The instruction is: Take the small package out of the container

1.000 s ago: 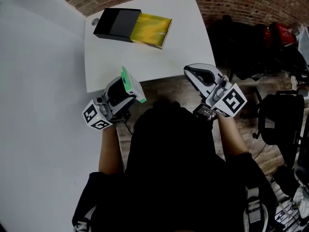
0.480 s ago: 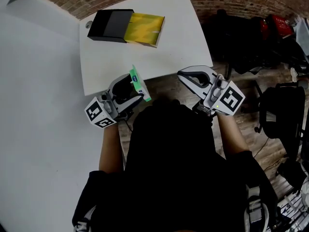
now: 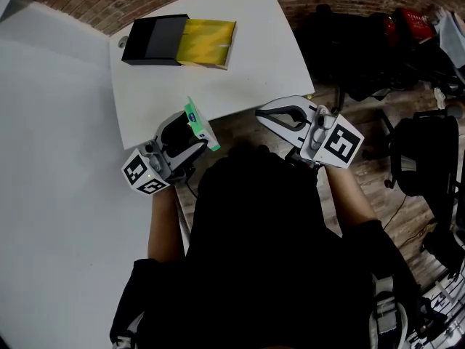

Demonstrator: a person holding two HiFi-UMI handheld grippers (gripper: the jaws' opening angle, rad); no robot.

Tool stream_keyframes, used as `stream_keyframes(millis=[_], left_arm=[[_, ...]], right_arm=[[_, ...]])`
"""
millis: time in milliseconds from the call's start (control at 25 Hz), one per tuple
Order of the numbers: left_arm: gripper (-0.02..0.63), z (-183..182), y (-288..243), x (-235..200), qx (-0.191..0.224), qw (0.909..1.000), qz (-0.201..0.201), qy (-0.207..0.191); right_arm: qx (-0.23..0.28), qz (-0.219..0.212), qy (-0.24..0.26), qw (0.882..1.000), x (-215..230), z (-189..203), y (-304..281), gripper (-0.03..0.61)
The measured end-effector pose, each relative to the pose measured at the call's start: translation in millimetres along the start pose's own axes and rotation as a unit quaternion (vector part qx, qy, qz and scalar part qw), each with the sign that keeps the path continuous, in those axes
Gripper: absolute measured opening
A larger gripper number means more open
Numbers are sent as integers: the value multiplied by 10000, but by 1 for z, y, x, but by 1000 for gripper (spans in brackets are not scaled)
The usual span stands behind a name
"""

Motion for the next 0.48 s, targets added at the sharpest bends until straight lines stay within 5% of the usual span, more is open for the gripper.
stream_keyframes(millis=[480], left_arm=[[314, -3, 1, -15, -85, 9999, -89, 70]], right_arm=[[-28, -4, -126, 9999, 3, 7, -9, 5]])
Point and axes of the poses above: the fingertips, and each gripper's own axes: y backward along the fingers, x to its right, z out of its underside, the point moved 1 cm from there along y, backward along the fingers, and after that the axes turned 10 degrees about y, right-handed, at the moved point
